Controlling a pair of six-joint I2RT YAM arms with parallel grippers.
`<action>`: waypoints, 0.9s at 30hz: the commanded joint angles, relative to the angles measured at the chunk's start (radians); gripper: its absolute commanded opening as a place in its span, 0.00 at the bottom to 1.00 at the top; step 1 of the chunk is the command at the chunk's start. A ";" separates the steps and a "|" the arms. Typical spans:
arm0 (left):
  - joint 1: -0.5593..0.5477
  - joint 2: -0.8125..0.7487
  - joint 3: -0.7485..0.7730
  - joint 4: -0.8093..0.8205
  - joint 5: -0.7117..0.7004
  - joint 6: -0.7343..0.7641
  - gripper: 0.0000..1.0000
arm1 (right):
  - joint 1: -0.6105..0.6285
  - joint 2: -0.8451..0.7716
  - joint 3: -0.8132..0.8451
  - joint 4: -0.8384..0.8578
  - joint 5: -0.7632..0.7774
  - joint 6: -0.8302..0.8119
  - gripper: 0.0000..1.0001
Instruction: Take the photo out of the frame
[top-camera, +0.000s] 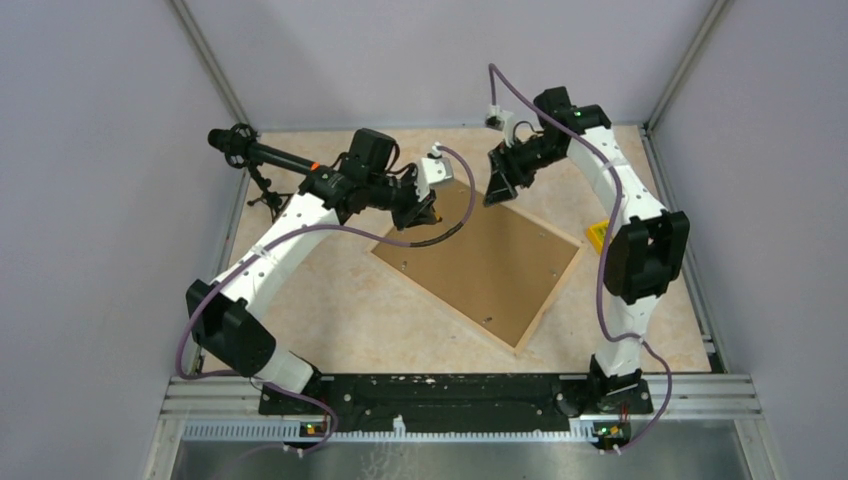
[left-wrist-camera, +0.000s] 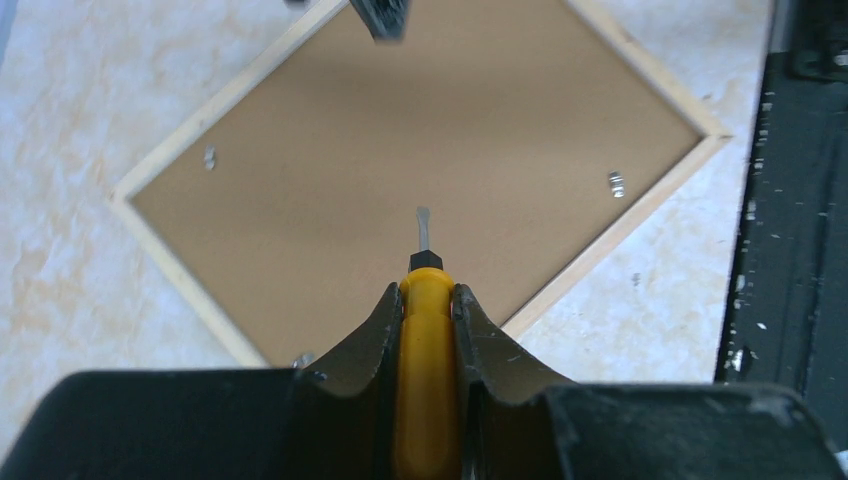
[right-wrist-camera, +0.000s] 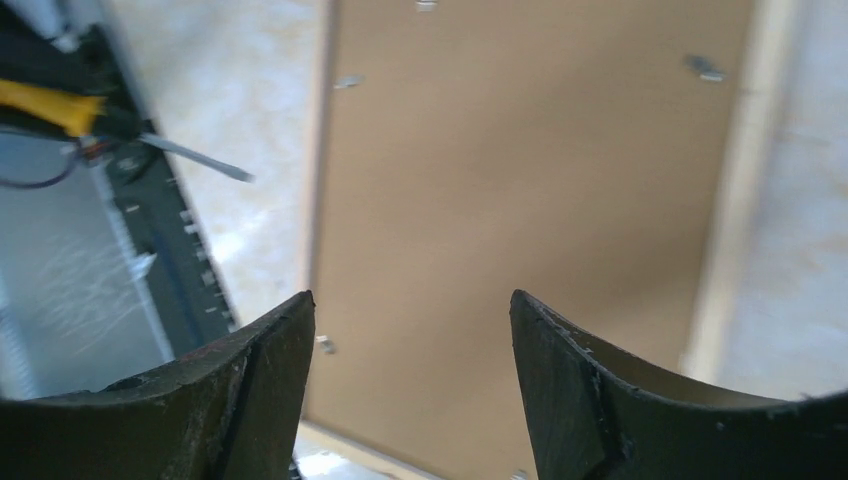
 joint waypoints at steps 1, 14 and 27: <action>0.002 -0.037 -0.012 0.019 0.222 0.061 0.00 | 0.077 -0.102 -0.073 -0.095 -0.185 -0.055 0.68; 0.001 -0.127 -0.133 0.180 0.341 0.131 0.00 | 0.215 -0.123 -0.093 -0.193 -0.232 -0.129 0.55; 0.002 -0.168 -0.191 0.299 0.282 -0.017 0.00 | 0.247 -0.129 -0.100 -0.190 -0.224 -0.127 0.00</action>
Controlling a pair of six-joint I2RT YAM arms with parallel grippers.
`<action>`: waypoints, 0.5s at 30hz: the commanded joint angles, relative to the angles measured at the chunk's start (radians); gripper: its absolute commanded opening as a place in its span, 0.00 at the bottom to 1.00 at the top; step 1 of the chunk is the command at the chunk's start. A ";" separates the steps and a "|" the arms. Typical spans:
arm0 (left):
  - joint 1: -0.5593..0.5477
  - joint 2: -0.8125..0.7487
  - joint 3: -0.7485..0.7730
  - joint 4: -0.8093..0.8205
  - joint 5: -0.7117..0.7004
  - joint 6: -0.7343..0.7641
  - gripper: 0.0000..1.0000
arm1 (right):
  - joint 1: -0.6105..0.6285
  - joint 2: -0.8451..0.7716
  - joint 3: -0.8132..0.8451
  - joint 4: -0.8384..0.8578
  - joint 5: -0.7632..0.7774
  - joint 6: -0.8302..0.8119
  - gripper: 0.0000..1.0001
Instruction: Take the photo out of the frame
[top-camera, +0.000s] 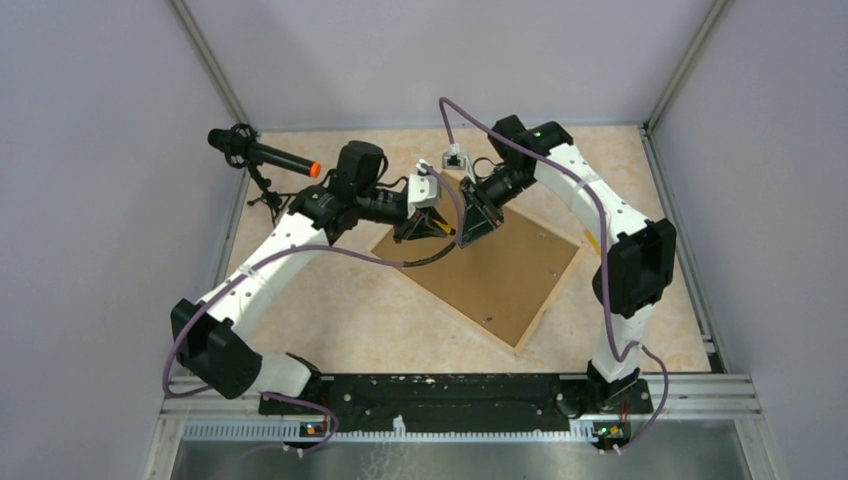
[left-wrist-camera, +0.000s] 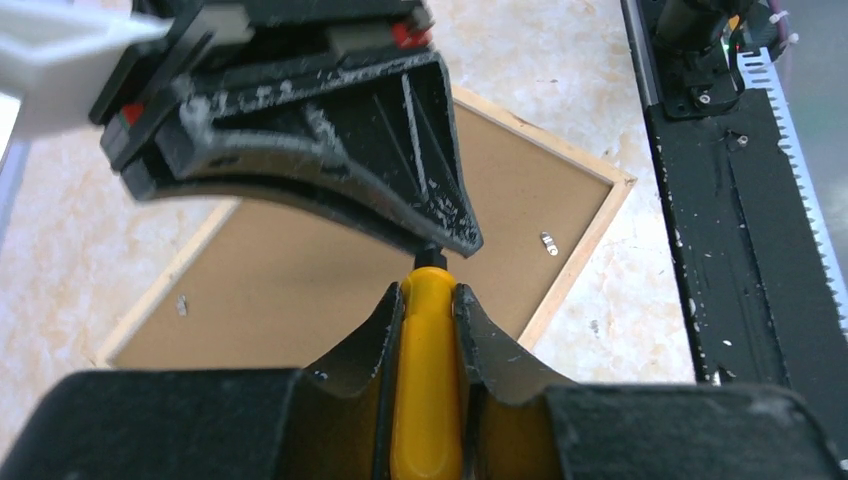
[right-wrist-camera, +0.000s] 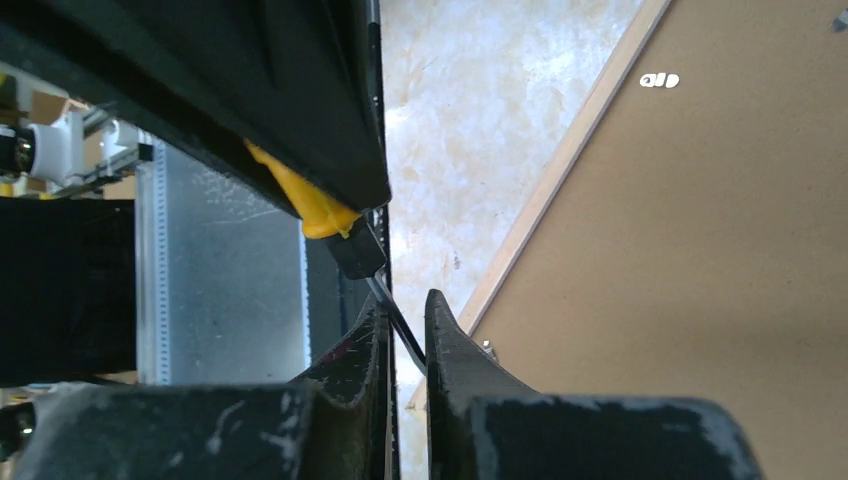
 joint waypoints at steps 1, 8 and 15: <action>0.006 -0.045 -0.031 0.131 -0.054 -0.124 0.05 | 0.011 -0.053 0.000 0.001 -0.021 0.011 0.00; 0.064 -0.078 -0.014 0.305 -0.144 -0.450 0.91 | -0.099 -0.055 0.083 0.161 -0.017 0.183 0.00; 0.129 -0.023 0.086 0.474 -0.154 -0.776 0.99 | -0.166 -0.145 0.015 0.501 0.074 0.490 0.00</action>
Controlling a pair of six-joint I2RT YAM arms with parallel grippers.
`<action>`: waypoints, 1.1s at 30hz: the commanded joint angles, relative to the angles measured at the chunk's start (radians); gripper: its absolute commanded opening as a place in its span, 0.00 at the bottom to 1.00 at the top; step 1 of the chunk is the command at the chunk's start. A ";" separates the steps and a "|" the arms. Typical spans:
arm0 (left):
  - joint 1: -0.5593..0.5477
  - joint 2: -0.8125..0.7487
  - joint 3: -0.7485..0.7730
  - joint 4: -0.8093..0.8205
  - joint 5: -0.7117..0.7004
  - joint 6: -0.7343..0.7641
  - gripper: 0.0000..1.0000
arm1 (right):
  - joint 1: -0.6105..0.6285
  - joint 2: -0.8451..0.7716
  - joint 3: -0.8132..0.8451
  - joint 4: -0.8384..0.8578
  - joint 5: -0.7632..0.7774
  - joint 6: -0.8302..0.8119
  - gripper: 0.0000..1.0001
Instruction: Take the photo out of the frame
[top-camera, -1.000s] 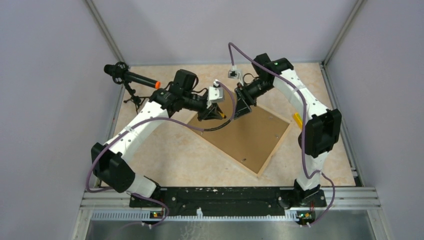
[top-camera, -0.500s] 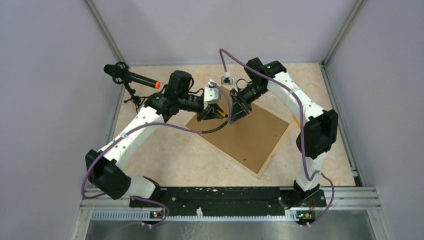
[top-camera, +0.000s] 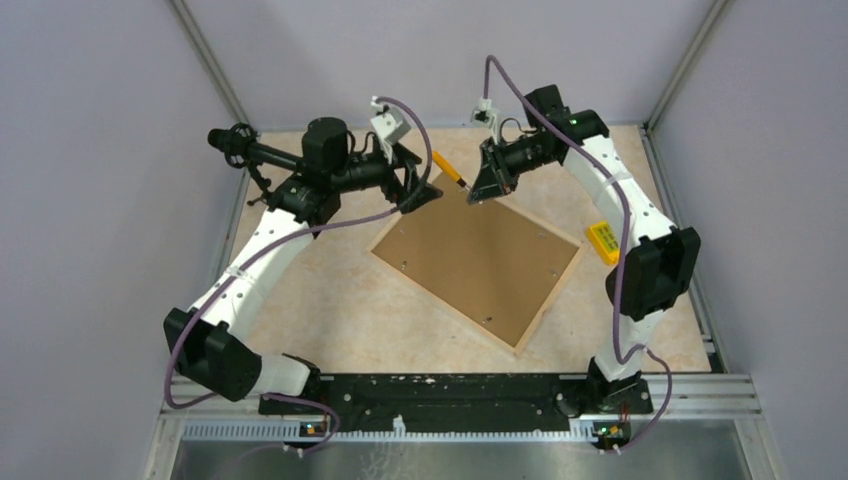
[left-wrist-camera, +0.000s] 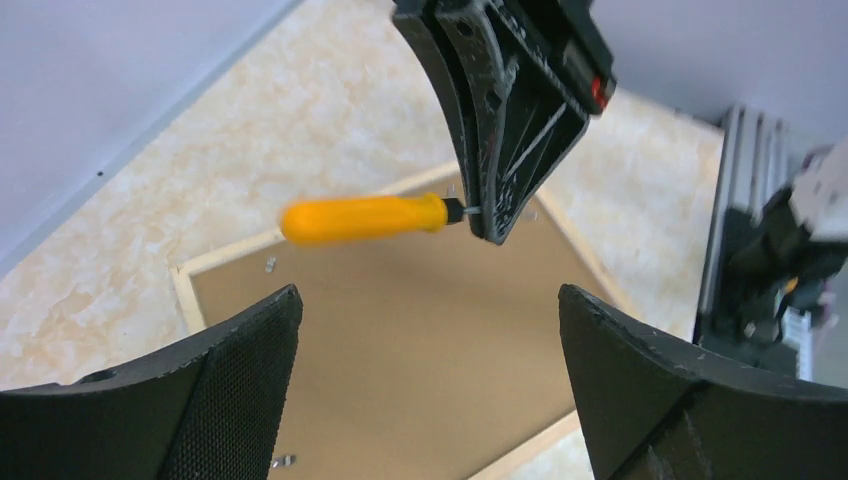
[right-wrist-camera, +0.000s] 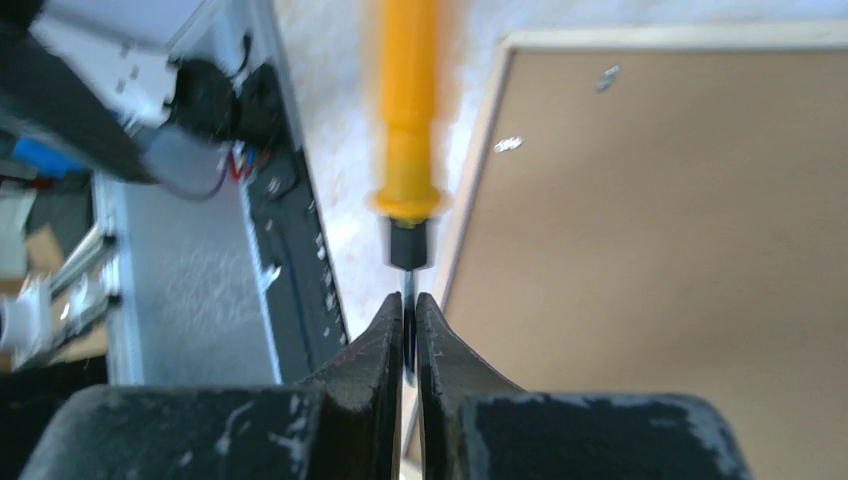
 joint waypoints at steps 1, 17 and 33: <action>0.018 0.018 0.102 0.200 -0.007 -0.314 0.99 | -0.049 -0.130 -0.050 0.377 0.063 0.316 0.00; 0.029 0.208 0.228 0.565 0.004 -0.883 0.95 | -0.019 -0.378 -0.300 0.867 0.204 0.708 0.00; 0.023 0.218 0.219 0.682 0.048 -0.895 0.59 | 0.057 -0.376 -0.324 0.886 0.180 0.708 0.00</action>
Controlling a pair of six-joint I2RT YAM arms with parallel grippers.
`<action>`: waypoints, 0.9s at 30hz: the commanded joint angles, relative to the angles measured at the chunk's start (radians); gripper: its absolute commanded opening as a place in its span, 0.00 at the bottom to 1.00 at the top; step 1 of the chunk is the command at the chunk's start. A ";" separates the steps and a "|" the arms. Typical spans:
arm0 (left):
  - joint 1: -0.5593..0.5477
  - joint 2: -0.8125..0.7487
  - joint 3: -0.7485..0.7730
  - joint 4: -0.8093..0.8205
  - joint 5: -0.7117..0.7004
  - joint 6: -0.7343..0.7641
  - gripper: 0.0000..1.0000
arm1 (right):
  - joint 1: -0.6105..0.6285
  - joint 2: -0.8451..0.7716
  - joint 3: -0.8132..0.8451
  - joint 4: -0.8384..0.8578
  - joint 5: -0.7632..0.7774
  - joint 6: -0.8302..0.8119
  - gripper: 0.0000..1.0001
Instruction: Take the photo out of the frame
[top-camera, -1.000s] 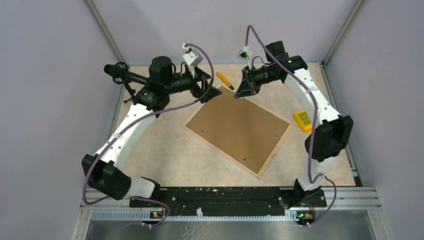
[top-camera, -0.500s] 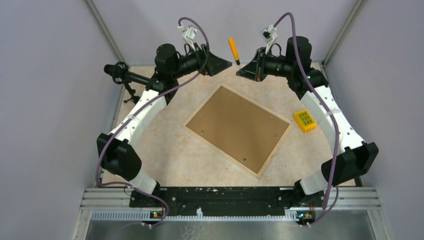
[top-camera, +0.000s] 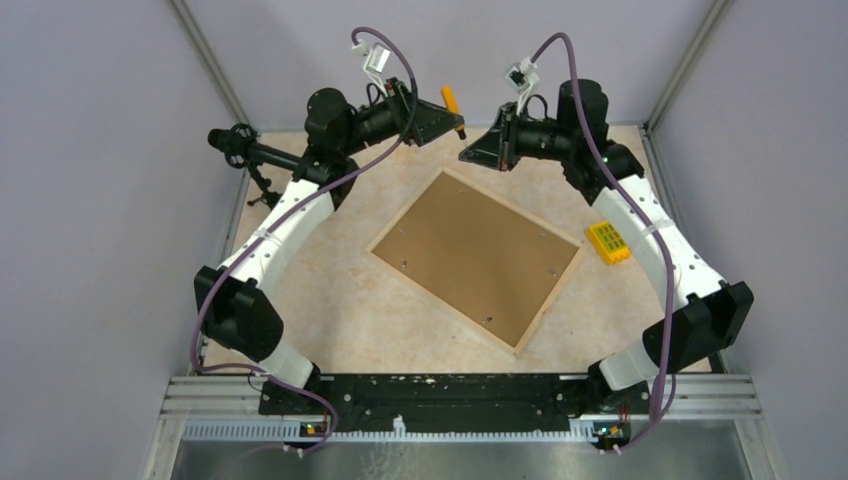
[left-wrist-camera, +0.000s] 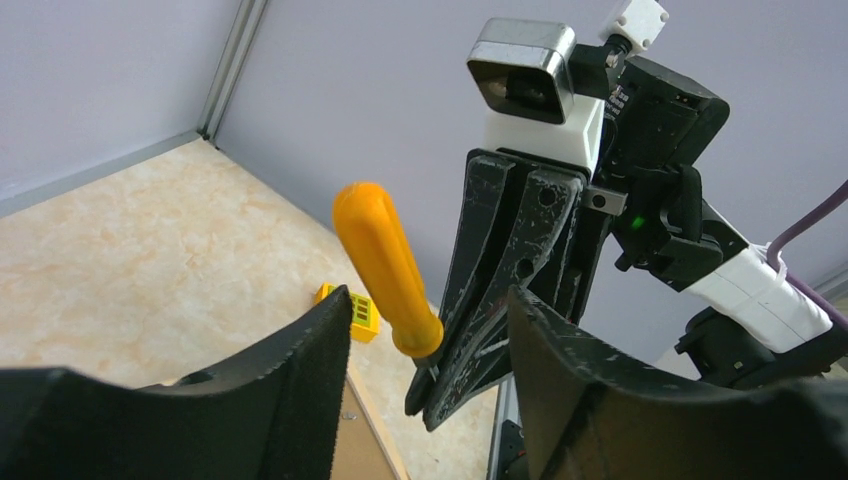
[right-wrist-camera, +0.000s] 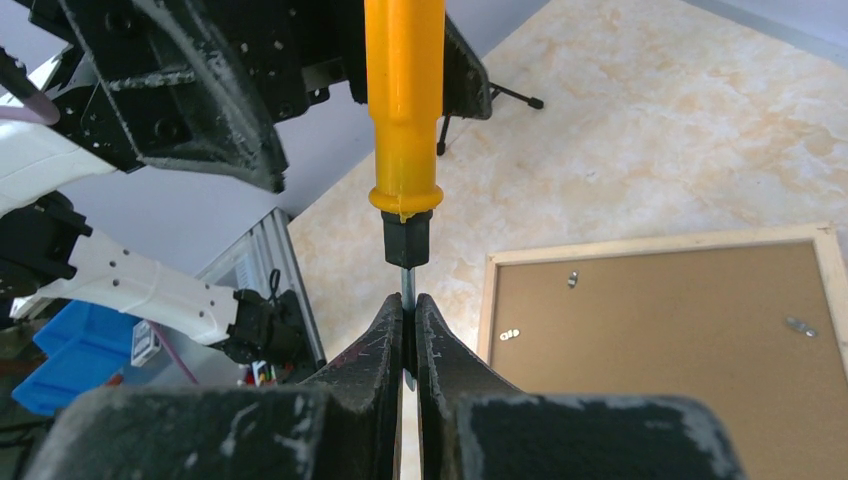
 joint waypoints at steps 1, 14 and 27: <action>-0.002 0.000 0.035 0.066 0.019 0.011 0.57 | 0.023 -0.019 -0.003 0.059 -0.014 0.018 0.00; -0.003 -0.029 0.053 -0.217 0.152 0.475 0.00 | -0.020 -0.020 -0.008 -0.052 0.059 -0.062 0.56; -0.002 -0.268 -0.159 -1.119 -0.386 1.475 0.00 | -0.127 -0.075 -0.200 -0.277 0.295 -0.412 0.72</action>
